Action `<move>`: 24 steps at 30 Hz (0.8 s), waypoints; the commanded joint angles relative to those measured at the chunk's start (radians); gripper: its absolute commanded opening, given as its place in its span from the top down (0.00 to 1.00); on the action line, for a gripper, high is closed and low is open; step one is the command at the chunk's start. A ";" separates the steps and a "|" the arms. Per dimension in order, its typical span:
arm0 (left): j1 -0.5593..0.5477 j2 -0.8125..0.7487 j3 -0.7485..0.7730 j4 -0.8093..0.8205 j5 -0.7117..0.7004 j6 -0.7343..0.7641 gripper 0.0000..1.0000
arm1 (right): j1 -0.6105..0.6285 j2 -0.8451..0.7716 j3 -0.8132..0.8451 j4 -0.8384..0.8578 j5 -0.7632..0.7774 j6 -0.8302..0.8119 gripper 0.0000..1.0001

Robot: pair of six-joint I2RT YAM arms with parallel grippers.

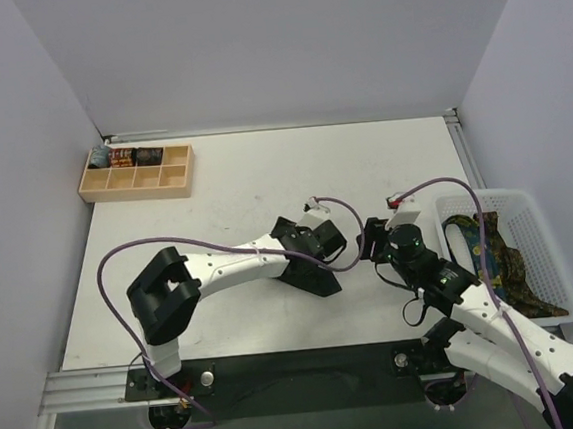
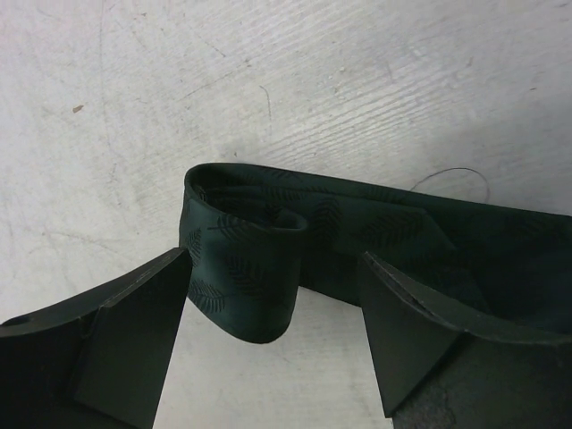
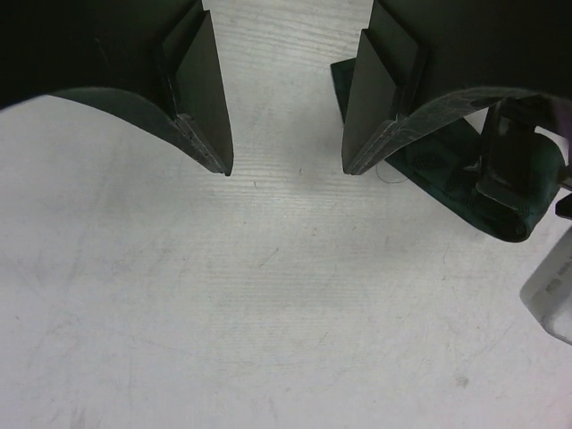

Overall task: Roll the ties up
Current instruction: Roll the tie

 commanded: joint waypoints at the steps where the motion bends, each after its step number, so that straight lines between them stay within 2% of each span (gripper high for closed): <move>1: 0.028 -0.108 0.071 -0.010 0.100 -0.008 0.14 | -0.005 -0.011 0.065 -0.006 0.003 -0.020 0.48; 5: 0.122 -0.213 0.039 -0.006 0.251 -0.051 0.15 | -0.005 0.026 0.122 -0.020 -0.046 -0.034 0.48; 8: 0.217 -0.294 -0.004 0.002 0.320 -0.052 0.15 | -0.004 0.116 0.198 -0.029 -0.157 -0.072 0.48; 10: 0.280 -0.336 -0.059 0.011 0.361 -0.049 0.14 | 0.004 0.220 0.249 -0.064 -0.230 -0.095 0.48; 12: 0.396 -0.394 -0.111 0.027 0.430 -0.048 0.14 | 0.008 0.334 0.321 -0.076 -0.302 -0.109 0.48; 17: 0.640 -0.535 -0.297 0.063 0.481 -0.003 0.11 | 0.103 0.555 0.490 -0.102 -0.347 -0.178 0.43; 21: 0.783 -0.624 -0.419 0.082 0.509 0.030 0.09 | 0.168 0.766 0.640 -0.130 -0.358 -0.213 0.41; 24: 0.829 -0.693 -0.510 0.114 0.495 0.049 0.07 | 0.203 0.878 0.726 -0.138 -0.358 -0.224 0.40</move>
